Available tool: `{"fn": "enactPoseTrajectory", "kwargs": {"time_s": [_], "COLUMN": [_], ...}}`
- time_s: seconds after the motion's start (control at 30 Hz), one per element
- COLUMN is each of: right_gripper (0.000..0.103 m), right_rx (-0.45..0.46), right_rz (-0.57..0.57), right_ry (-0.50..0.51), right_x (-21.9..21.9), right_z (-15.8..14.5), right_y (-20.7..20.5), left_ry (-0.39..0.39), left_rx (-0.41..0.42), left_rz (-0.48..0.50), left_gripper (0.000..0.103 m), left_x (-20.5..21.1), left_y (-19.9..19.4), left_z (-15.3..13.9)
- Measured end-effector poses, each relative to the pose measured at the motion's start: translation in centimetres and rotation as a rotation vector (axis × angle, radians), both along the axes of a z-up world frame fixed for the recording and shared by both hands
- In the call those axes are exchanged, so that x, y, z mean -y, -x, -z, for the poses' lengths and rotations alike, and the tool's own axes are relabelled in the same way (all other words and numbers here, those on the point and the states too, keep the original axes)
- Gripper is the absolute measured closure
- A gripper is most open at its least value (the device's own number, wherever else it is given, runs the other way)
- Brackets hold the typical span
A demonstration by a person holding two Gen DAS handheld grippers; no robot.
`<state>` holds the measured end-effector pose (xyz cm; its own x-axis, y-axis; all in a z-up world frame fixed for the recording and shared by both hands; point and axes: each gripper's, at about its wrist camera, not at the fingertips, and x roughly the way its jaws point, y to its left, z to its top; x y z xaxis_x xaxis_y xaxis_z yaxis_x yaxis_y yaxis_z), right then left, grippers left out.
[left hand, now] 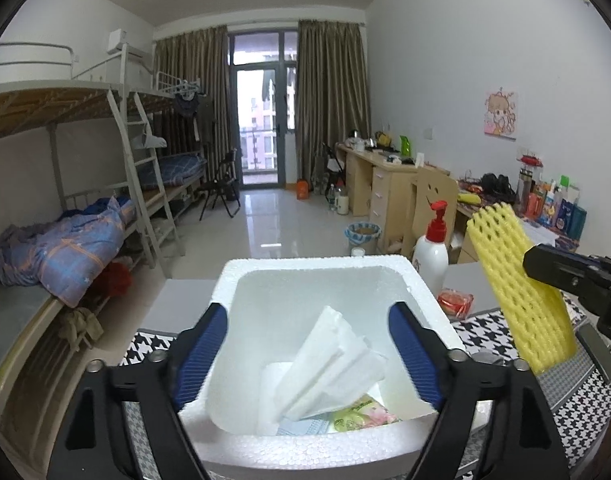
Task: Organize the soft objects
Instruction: 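Lower the white tissues into the foam box and open the left tool, then lower the yellow mesh sleeve into the foam box and open the right tool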
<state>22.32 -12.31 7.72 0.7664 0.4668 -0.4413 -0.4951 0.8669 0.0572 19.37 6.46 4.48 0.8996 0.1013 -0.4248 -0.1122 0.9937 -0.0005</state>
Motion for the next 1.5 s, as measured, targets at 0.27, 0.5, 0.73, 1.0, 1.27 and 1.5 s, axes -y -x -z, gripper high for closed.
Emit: {"fn": "enactPoseTrajectory", "kwargs": {"time_s": [0.27, 0.5, 0.73, 1.0, 1.27, 1.5], "right_gripper": [0.091, 0.091, 0.091, 0.091, 0.091, 0.091], "right_rx": [0.009, 0.011, 0.014, -0.004, -0.024, -0.035], "right_rz": [-0.009, -0.037, -0.073, -0.101, -0.113, -0.122], "right_ry": [0.007, 0.022, 0.039, 0.036, 0.048, 0.067], "right_x": [-0.9, -2.2, -3.8, -5.0, -6.3, -7.5], "right_z": [-0.4, -0.1, 0.1, 0.5, 0.8, 1.3], "right_y": [-0.3, -0.5, -0.5, -0.9, -1.7, -2.0], "left_ry": [-0.005, -0.003, -0.011, -0.001, -0.006, -0.007], "left_rx": [0.039, 0.048, 0.057, 0.077, 0.074, 0.073], "left_rz": [-0.036, -0.075, -0.089, -0.106, -0.112, -0.114], "left_gripper": [0.001, 0.001, 0.001, 0.001, 0.001, 0.001], "left_x": [-1.0, -2.0, -3.0, -4.3, -5.0, -5.5], "left_y": [1.0, 1.8, 3.0, 4.5, 5.3, 5.8], "left_z": [-0.5, -0.6, -0.5, -0.1, 0.3, 0.6]}}
